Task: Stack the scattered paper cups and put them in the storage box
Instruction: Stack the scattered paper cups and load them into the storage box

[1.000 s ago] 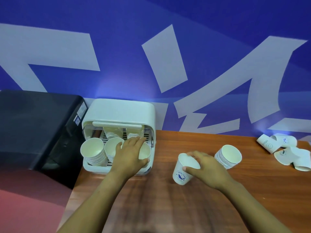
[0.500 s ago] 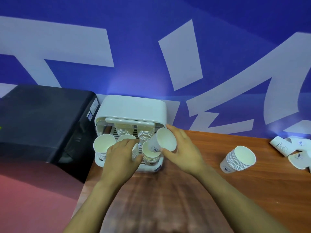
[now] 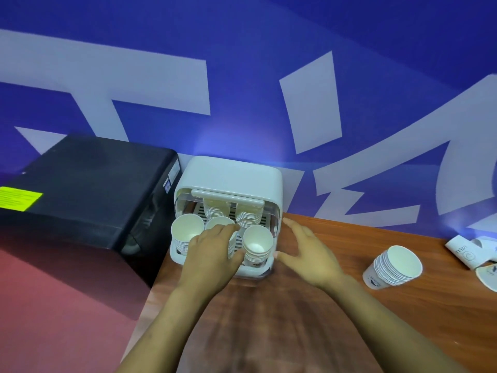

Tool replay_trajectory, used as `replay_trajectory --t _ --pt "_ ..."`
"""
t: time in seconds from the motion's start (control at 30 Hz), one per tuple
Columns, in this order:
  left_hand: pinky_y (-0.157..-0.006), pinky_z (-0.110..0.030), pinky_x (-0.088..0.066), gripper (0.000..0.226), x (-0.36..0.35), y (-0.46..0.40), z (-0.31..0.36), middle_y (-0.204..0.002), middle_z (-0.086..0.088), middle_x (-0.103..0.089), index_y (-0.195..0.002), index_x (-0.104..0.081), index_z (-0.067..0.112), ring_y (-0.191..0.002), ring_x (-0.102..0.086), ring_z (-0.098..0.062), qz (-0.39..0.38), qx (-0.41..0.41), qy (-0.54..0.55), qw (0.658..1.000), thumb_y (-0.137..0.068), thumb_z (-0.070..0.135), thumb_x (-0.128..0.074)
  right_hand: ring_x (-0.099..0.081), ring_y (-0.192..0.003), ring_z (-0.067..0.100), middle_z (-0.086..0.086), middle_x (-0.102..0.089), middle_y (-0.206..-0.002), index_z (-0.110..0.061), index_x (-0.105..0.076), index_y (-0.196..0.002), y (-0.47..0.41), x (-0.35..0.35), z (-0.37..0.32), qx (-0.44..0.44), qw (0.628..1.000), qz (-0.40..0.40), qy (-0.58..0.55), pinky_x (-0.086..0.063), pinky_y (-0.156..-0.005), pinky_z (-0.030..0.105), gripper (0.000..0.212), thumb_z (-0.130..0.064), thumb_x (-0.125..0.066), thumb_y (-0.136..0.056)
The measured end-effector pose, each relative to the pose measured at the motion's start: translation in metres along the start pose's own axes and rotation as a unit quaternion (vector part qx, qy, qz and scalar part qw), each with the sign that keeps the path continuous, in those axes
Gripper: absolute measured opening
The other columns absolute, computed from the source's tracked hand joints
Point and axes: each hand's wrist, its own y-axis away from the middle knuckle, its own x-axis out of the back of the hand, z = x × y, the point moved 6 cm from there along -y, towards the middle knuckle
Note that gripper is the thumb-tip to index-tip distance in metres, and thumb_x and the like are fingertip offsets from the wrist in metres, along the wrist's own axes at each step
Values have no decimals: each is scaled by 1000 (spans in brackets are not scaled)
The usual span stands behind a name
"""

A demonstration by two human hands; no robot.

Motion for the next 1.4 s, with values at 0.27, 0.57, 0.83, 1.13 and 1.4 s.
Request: replay_trajectory --t 0.27,0.57,0.83,1.13,1.4 --pt "-89 -29 -46 41 -28 14 38 -119 12 -59 -128 -49 33 -109 -56 -9 -67 26 96 993 -88 36 -57 -56 -96 3 -16 -59 -110 -36 -55 -122 43 17 31 -6 997 -68 31 -47 -83 26 37 -45 -59 -87" --pt "-90 -27 -45 37 -81 48 153 -115 12 -60 -122 -54 31 -104 -57 -8 -49 12 69 996 -86 39 -59 -54 -85 0 -19 -58 -98 -38 -58 -113 98 75 125 34 997 -52 -44 -49 -86 26 30 -41 -63 -84" --pt "-83 -22 -45 37 -145 69 280 -113 17 -59 -123 -51 37 -102 -56 -5 -74 9 45 996 -86 41 -57 -58 -79 6 -13 -62 -93 -38 -61 -104 152 136 245 13 994 -75 -76 -51 -83 30 23 -37 -65 -82" --pt "-84 -27 -47 37 -172 51 346 -114 14 -60 -123 -52 36 -104 -57 -10 -87 -23 62 994 -86 38 -56 -58 -80 4 -15 -61 -96 -34 -61 -113 172 165 308 -22 996 -62 -57 -48 -81 22 29 -37 -65 -85" --pt "-82 -25 -47 36 -217 36 404 -103 15 -57 -121 -55 29 -88 -54 -7 -127 -47 86 987 -87 35 -61 -56 -80 2 -14 -61 -98 -30 -59 -116 184 200 371 -56 996 -56 -33 -46 -78 19 30 -36 -63 -87"
